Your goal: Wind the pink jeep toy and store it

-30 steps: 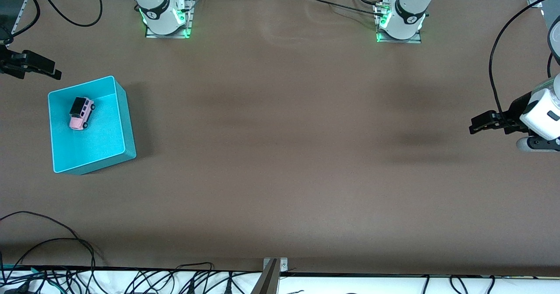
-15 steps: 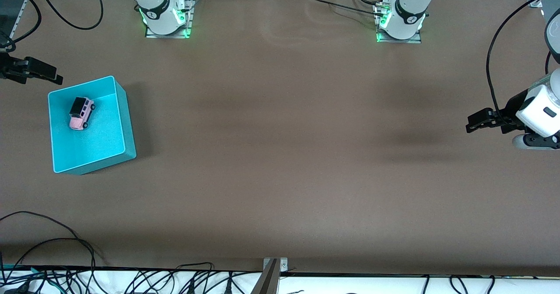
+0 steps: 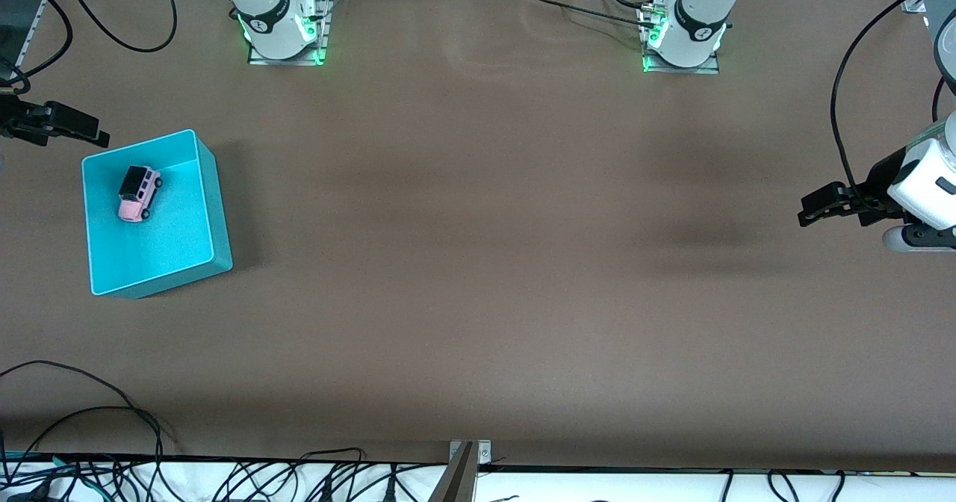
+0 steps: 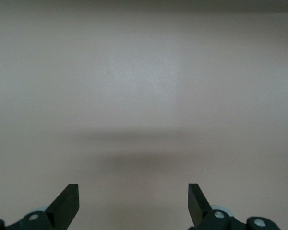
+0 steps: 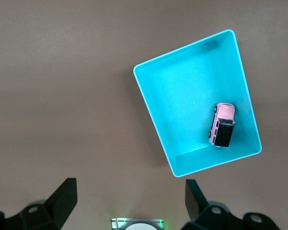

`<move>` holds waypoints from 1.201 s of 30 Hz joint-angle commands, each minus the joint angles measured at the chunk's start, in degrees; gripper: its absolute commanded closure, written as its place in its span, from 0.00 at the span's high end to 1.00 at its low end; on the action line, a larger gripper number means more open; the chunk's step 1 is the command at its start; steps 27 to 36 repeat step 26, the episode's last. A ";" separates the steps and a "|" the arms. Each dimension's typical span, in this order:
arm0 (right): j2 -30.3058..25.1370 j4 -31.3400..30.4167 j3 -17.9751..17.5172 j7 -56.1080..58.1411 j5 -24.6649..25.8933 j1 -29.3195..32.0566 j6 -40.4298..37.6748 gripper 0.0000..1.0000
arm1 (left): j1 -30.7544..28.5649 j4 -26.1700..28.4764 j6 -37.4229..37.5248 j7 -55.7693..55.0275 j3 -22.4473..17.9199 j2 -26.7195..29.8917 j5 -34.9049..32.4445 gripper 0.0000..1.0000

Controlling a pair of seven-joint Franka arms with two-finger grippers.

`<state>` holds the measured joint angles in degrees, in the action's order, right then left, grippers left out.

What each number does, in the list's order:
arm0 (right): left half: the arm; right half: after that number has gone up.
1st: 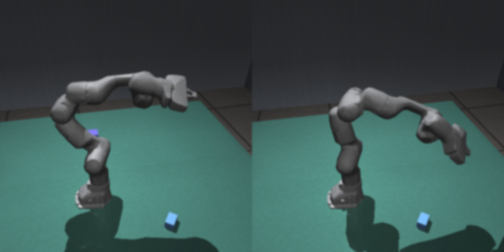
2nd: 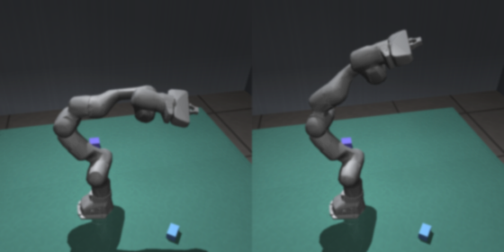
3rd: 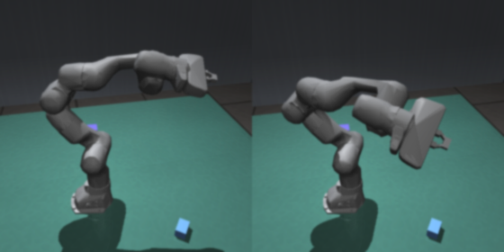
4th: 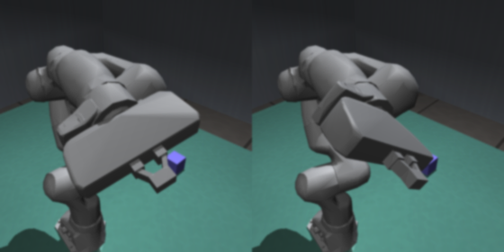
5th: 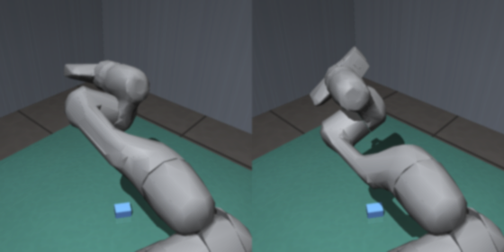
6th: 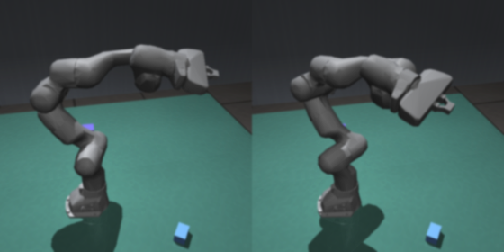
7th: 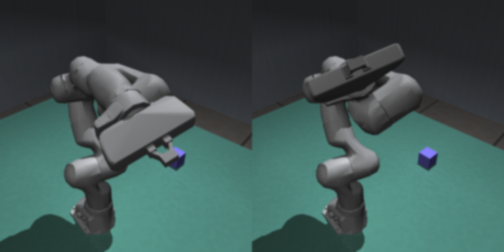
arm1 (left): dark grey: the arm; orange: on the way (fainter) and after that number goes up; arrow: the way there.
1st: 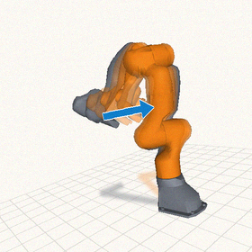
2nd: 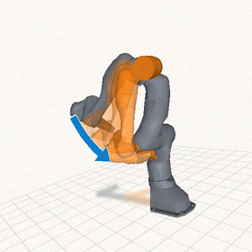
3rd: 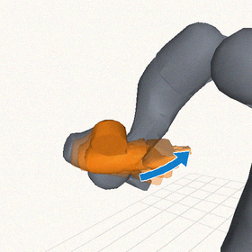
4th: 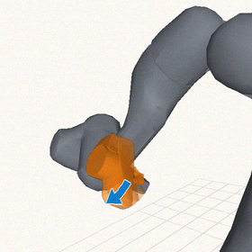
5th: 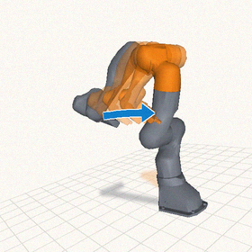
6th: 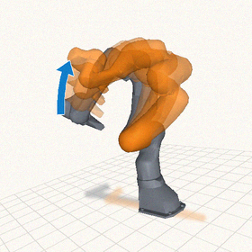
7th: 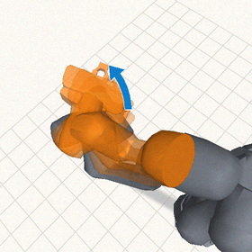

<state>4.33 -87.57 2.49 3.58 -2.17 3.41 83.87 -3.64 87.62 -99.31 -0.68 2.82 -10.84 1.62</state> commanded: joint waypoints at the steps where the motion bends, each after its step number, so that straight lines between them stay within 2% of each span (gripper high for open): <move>1: 0.59 1.53 0.32 0.90 -0.56 -0.07 -0.46 1.00 | 0.21 -0.78 0.26 -1.08 0.70 0.73 -1.44 1.00; 10: 0.59 1.53 0.32 0.90 -0.56 -0.07 -0.46 1.00 | 0.12 -0.61 3.42 -1.26 0.35 2.92 -0.83 1.00; 36: 0.77 1.53 0.23 0.90 -0.47 -0.07 -0.28 1.00 | 0.30 -0.87 3.16 -1.26 0.26 2.66 -0.74 1.00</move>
